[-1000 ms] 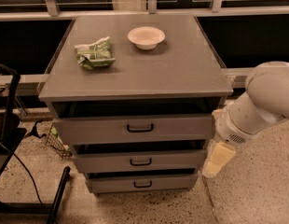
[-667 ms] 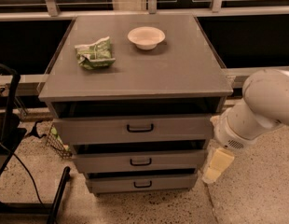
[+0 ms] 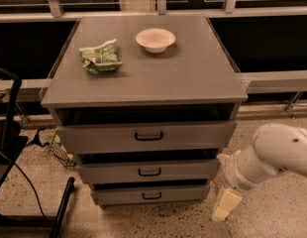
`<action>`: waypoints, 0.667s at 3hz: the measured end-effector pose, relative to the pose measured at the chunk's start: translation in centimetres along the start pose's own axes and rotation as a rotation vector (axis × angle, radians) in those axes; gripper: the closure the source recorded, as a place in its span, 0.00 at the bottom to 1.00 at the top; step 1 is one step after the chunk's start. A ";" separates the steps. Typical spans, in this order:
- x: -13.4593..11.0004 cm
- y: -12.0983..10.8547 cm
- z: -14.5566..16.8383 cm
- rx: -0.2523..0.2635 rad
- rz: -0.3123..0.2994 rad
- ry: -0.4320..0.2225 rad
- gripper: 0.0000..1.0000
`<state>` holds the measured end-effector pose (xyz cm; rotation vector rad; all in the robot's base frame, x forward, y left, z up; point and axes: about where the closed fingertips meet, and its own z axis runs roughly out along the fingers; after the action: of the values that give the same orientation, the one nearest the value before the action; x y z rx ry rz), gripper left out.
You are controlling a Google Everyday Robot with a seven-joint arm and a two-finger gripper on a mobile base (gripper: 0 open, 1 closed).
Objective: Open bottom drawer
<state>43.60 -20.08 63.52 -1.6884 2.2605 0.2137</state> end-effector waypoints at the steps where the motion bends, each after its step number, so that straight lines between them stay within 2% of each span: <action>1: 1.6 0.1 4.7 0.050 -0.009 -0.064 0.00; 2: 1.6 0.1 4.7 0.050 -0.009 -0.064 0.00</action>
Offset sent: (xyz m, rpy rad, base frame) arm -0.0025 -0.0002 -0.0401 0.0357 -0.0402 0.0016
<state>43.81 -20.06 58.58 -1.6420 2.1934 0.2046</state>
